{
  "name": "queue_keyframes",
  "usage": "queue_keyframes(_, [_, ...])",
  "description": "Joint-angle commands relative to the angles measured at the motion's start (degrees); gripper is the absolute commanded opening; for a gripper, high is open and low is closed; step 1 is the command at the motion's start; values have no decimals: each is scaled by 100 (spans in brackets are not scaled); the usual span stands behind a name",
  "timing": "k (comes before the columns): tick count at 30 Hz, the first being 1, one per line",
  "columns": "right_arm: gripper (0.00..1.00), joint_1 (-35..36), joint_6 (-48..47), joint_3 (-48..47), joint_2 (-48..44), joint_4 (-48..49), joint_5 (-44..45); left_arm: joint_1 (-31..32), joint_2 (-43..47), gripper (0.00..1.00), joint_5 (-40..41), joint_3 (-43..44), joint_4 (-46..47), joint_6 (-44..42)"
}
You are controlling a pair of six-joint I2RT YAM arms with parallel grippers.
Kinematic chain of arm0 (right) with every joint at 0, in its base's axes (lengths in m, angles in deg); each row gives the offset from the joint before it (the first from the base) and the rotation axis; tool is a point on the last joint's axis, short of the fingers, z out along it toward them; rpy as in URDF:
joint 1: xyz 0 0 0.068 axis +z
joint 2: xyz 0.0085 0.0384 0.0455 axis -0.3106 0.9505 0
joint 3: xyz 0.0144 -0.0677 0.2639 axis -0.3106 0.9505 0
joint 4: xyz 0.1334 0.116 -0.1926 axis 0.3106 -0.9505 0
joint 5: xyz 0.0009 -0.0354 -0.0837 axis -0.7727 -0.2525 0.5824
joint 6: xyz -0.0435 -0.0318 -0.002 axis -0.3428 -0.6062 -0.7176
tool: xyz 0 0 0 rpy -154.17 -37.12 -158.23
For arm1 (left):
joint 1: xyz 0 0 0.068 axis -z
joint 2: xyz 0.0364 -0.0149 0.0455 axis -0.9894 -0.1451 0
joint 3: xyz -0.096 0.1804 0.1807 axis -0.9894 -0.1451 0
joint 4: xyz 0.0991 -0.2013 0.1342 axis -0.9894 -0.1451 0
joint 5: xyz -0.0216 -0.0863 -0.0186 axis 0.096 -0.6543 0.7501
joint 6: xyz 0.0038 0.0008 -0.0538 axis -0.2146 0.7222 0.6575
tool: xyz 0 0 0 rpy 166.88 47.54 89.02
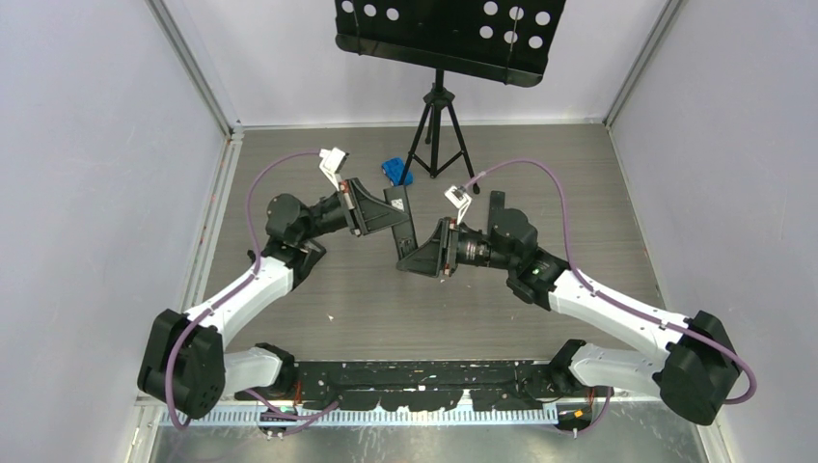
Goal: Load the batteries into the remote control
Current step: Adjust the remote control, then pick up the battery from the center of the board.
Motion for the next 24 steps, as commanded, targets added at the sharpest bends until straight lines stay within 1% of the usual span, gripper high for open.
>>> queue_keyframes(1, [67,-49,-599,-372,-327,-1260,1212,-33,155,0,300,213,-999,-1014])
queue_keyframes(3, [71,-94,-872,-494,-606,-2123,2132,-59,360,0,819,284,-2181,-1905])
queue_keyframes(5, [71,-233,-862,-615,-761,-2948,3080,-61,602,0,1873,398,-3499,-2601])
queue_keyframes(7, [69,-430,-826,-796,-749,-3911,4101,-61,789,0,2854,513,-4512,-3045])
queue_keyframes(9, [65,-617,-617,-1043,-547,-4822,5120,-61,917,0,3348,548,-5032,-3306])
queue_keyframes(11, [60,-1093,-378,-1231,-236,-5564,5700,-61,993,0,3445,576,-5268,-3395])
queue_keyframes(13, [54,-1610,-279,-1274,81,-5998,5813,-61,1011,0,3299,570,-5275,-3407])
queue_keyframes(16, [52,-2150,-347,-1157,472,-6178,5998,-61,1021,0,3082,578,-5271,-3408])
queue_keyframes(19, [53,-2507,-431,-978,762,-5961,5832,-61,1048,0,2964,563,-5273,-3400])
queue_keyframes(24, [52,-2766,-520,-1018,1338,-5458,5687,-61,1023,0,2880,526,-5274,-3389])
